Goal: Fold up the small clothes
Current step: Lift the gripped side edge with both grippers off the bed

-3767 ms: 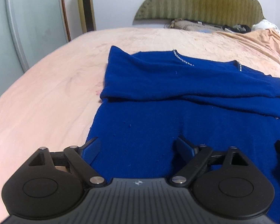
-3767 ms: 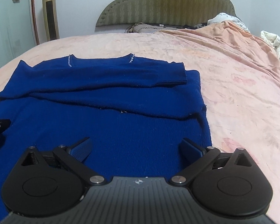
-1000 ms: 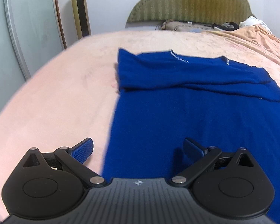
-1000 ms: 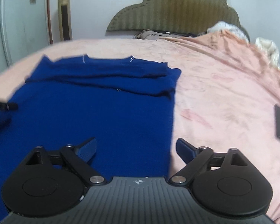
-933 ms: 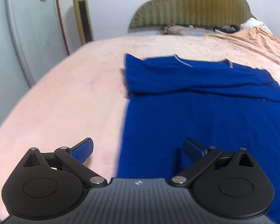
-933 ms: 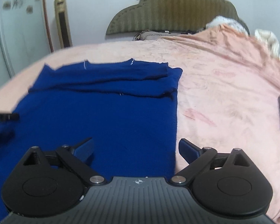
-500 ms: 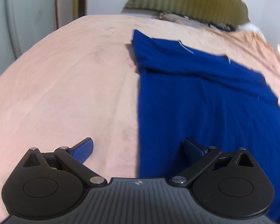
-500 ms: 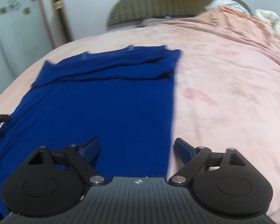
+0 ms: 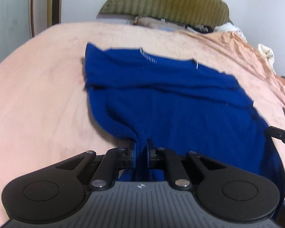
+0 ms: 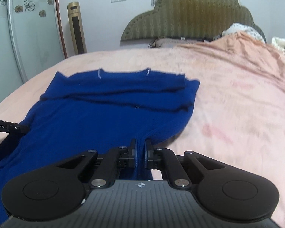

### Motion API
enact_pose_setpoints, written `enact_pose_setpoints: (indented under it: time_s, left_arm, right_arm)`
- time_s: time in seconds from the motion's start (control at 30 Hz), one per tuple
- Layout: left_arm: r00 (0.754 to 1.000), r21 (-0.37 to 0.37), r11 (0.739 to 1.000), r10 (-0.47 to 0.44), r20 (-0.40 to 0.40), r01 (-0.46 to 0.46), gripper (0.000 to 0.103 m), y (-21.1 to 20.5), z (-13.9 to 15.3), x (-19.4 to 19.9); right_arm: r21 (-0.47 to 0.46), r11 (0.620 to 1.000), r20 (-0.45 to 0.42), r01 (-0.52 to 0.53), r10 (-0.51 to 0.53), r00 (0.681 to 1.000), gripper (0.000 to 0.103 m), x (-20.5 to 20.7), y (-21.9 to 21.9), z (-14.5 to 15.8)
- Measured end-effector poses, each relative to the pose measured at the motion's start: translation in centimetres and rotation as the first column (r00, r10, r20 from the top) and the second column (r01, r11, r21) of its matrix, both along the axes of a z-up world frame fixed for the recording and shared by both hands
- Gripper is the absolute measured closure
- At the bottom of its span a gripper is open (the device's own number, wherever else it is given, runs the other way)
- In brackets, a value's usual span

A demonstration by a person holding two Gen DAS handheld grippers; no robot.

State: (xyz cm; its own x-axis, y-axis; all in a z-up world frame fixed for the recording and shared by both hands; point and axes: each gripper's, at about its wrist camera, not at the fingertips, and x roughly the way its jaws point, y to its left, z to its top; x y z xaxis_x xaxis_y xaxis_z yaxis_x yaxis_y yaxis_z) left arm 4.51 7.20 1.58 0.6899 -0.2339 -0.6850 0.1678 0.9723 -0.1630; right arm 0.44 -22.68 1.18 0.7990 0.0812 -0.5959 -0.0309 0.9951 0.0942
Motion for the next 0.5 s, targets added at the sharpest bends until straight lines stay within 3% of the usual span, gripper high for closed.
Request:
enact_pose_setpoints:
  time_s: [0.1, 0.2, 0.3, 0.37, 0.43, 0.5]
  left_arm:
    - [0.999, -0.009, 1.000, 0.021, 0.049, -0.021, 0.093, -0.2, 1.2, 0.5]
    - [0.999, 0.001, 1.000, 0.026, 0.044, -0.026, 0.093, -0.2, 1.3, 1.4]
    - [1.000, 0.010, 1.000, -0.006, 0.023, 0.006, 0.093, -0.2, 0.6, 0.9]
    - [1.000, 0.002, 1.000, -0.016, 0.002, 0.016, 0.092, 0.3, 0.1, 0.3]
    - [0.999, -0.018, 0.999, -0.038, -0.017, 0.037, 0.091, 1.0, -0.5, -0.4]
    - [0.998, -0.037, 0.998, -0.052, -0.038, 0.050, 0.088, 2.0, -1.0, -1.3]
  right_arm:
    - [-0.004, 1.000, 0.028, 0.028, -0.028, 0.999, 0.102, 1.4, -0.9, 0.9]
    - [-0.007, 0.999, 0.021, 0.049, -0.049, 0.999, 0.102, 2.9, -1.7, 1.2]
    - [0.059, 0.994, 0.001, 0.087, -0.087, 0.996, 0.081, 3.1, -2.6, 1.0]
    - [0.147, 0.984, -0.014, 0.096, -0.095, 0.995, 0.034, 2.2, -3.7, 0.6]
    - [0.183, 0.978, -0.015, 0.102, -0.100, 0.995, 0.024, 0.9, -4.4, 0.0]
    - [0.168, 0.980, -0.038, 0.110, -0.105, 0.994, 0.025, -0.6, -4.8, -0.6]
